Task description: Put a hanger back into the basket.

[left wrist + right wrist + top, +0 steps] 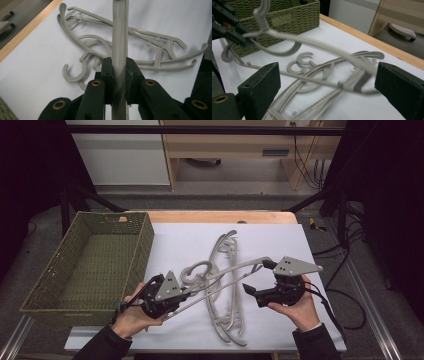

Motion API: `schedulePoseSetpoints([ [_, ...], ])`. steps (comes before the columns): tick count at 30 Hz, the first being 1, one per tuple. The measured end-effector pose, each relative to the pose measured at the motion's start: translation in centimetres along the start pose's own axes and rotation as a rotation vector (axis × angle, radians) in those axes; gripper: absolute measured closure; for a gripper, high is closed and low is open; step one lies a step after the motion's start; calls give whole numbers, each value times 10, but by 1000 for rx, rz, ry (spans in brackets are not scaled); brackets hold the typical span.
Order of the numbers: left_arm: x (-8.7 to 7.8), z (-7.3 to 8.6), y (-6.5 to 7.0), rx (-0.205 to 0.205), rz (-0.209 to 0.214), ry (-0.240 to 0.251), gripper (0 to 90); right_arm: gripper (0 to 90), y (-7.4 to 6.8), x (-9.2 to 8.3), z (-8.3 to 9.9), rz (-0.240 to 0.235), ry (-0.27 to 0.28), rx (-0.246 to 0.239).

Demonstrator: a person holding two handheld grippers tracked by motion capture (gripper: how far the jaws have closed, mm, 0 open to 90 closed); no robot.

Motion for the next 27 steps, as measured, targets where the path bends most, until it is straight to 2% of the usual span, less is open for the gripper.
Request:
schedulePoseSetpoints([
  [2, -2, -3, -4, -26, -7, 7, 795, 65, -1, -3, 6, 5, -5, -2],
  [4, -6, -10, -11, -55, -31, 17, 795, 66, -2, -7, 17, 1, -7, 20],
  [6, -10, -15, -15, -64, -39, 25, 795, 69, 1, -9, 23, 22, -4, 31],
  [8, -12, -18, -17, -64, -48, 33, 796, 69, 3, -11, 30, 18, 1, 57],
  [11, -21, -28, -24, -76, -57, 51, 795, 66, 6, -11, 41, 32, -18, 76],
  [12, -23, -30, -27, -65, -66, 45, 796, 64, 7, -11, 45, 40, -23, 78],
  [14, -28, -34, -31, -82, -64, 59, 796, 56, 9, -10, 50, 54, -25, 88],
  [17, -36, -40, -37, -104, -59, 83, 796, 47, 15, -10, 54, 80, -15, 110],
  [22, -52, -46, -47, -131, -42, 97, 796, 43, 17, -9, 59, 83, -9, 137],
  [26, -61, -48, -54, -126, -51, 92, 795, 44, 17, -7, 62, 83, -22, 132],
  [27, -67, -49, -59, -125, -60, 90, 795, 43, 16, -7, 62, 79, -23, 131],
])
Point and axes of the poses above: each handheld gripper's, and its own axes: x roughly forward along the jaws, z roughly out of its underside, y roughly to its right, the point moved 7 cm from there along x, roughly forward along the jaws, and after that the axes turned 4 degrees about -x, right-handed, at the moved point
